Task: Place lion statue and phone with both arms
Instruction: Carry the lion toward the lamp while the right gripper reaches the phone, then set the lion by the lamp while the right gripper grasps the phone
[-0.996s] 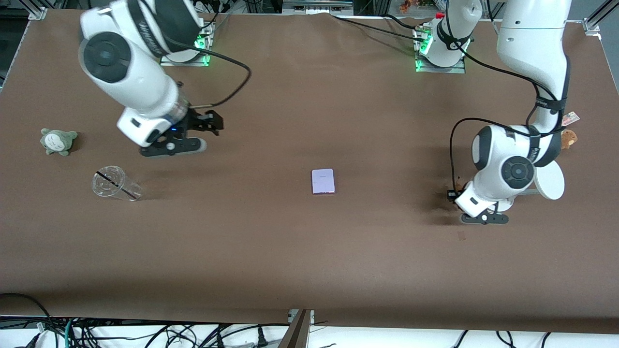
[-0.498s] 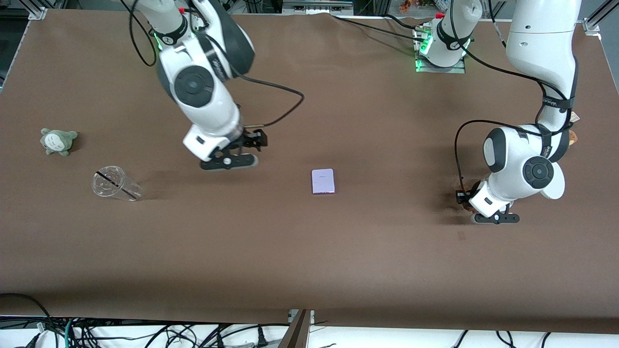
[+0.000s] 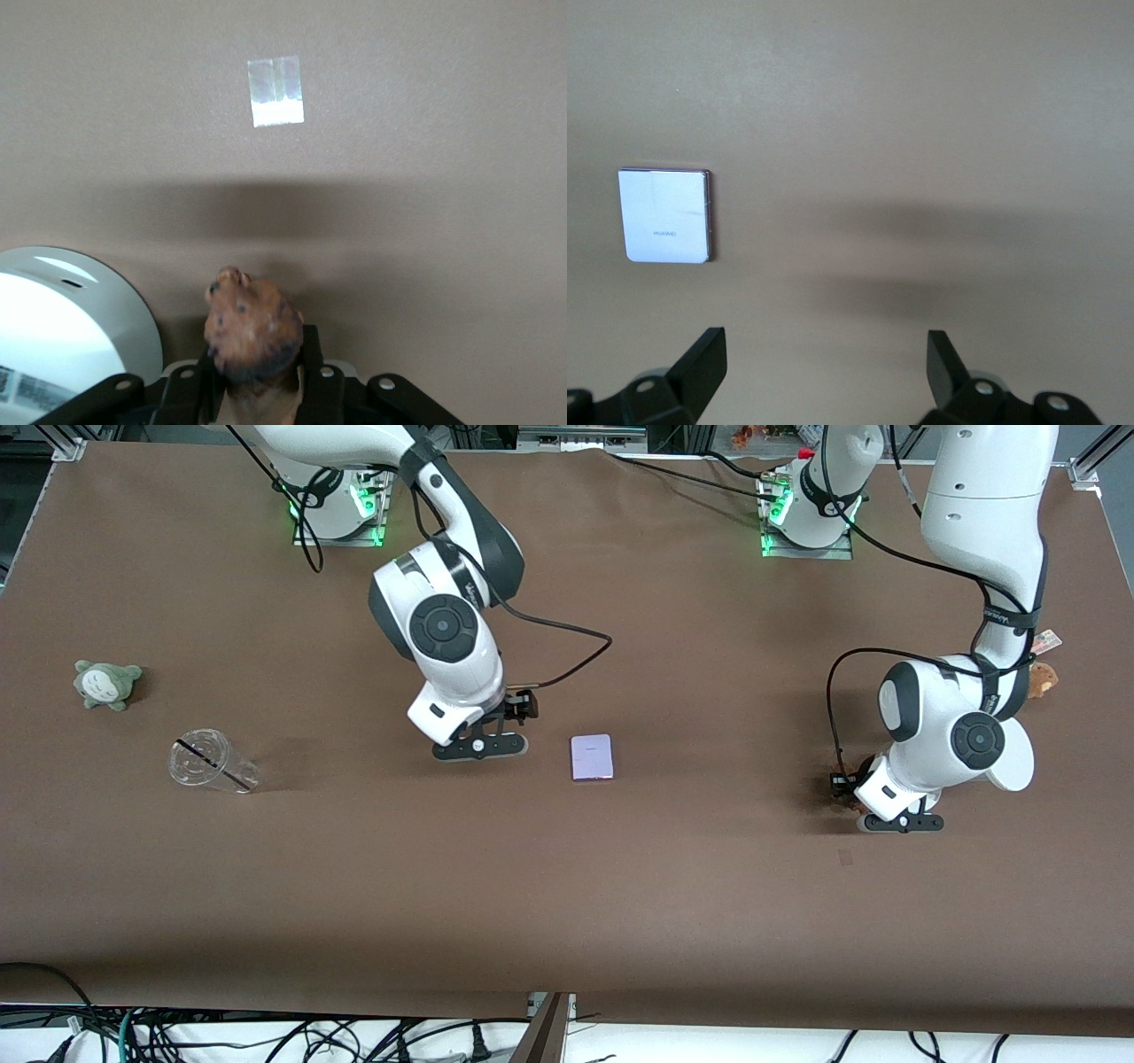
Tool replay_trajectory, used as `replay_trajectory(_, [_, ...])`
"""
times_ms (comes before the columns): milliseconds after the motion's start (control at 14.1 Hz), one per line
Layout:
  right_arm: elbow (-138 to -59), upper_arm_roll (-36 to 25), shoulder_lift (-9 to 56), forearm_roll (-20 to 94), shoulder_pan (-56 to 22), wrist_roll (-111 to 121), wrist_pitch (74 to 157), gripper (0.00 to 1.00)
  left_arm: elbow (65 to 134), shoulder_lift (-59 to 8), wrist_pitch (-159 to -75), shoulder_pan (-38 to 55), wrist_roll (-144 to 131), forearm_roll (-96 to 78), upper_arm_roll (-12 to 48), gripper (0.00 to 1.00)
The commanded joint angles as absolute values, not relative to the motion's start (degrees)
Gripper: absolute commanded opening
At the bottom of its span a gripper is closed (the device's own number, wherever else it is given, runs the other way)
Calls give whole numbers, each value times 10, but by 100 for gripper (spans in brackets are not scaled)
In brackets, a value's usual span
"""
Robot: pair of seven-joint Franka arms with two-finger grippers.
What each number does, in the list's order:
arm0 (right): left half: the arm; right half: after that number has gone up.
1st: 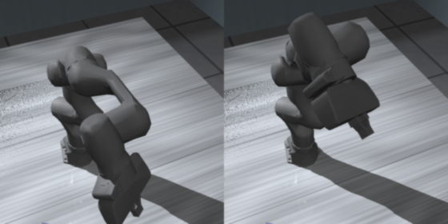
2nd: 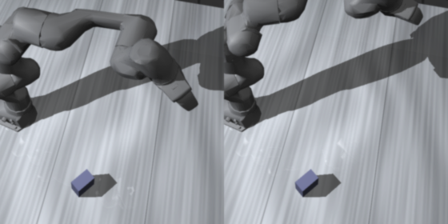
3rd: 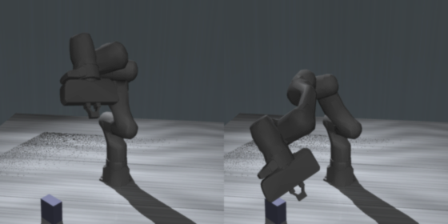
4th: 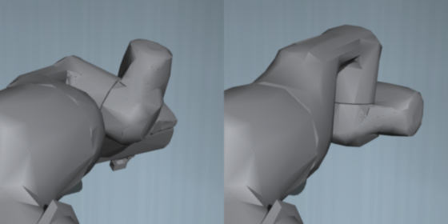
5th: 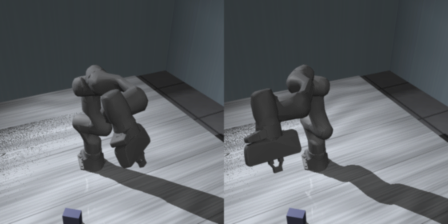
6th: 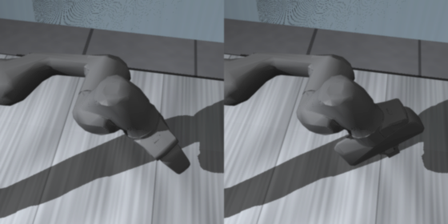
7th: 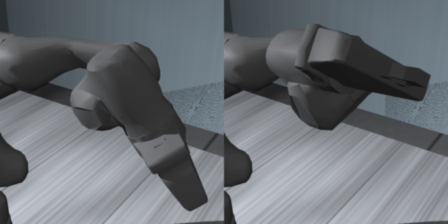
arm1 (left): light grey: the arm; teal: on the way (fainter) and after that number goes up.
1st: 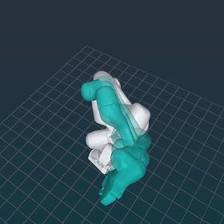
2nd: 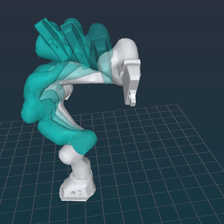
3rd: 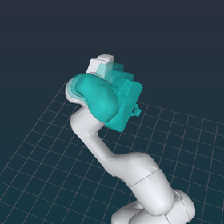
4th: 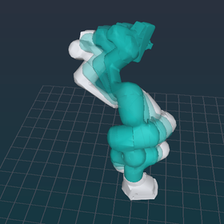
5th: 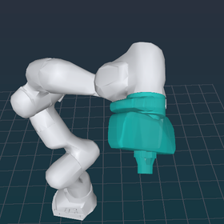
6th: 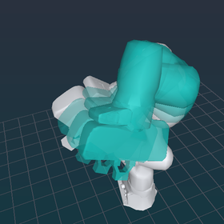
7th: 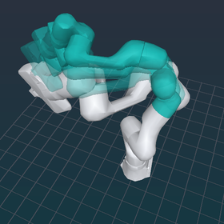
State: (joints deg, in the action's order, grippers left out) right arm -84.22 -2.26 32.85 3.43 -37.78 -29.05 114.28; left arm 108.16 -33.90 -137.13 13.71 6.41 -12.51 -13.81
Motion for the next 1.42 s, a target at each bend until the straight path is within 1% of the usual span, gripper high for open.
replay_trajectory(0, [-824,-27,353,54,-392,-312,1163,100,1093,-344,-1392,140,88,-143,-139,0])
replay_trajectory(142, [-824,-27,362,55,-397,-312,1172,100,1093,-345,-1392,140,88,-143,-139,1])
replay_trajectory(285, [-824,-26,369,56,-408,-322,1182,100,1092,-344,-1389,141,84,-143,-139,79])
replay_trajectory(356, [-824,-27,377,55,-419,-340,1195,100,1092,-340,-1384,141,88,-143,-139,100])
replay_trajectory(427, [-822,-26,388,54,-425,-351,1215,100,1092,-336,-1375,141,87,-143,-139,100])
replay_trajectory(498, [-816,-27,402,54,-432,-356,1234,100,1089,-331,-1348,141,87,-143,-138,100])
replay_trajectory(640, [-795,-26,431,54,-439,-370,1255,100,1090,-311,-1311,147,79,-143,-138,100])
replay_trajectory(925, [-721,-27,507,54,-463,-414,1279,100,1091,-283,-1218,155,62,-142,-139,100])
replay_trajectory(1067, [-715,-27,527,53,-467,-426,1306,100,1092,-263,-1176,156,20,-141,-139,100])
replay_trajectory(1209, [-714,-27,546,53,-473,-439,1338,100,1078,-242,-1138,170,-24,-133,-138,100])
replay_trajectory(1351, [-713,-28,559,52,-476,-449,1362,100,1038,-226,-1105,171,-48,-129,-137,100])
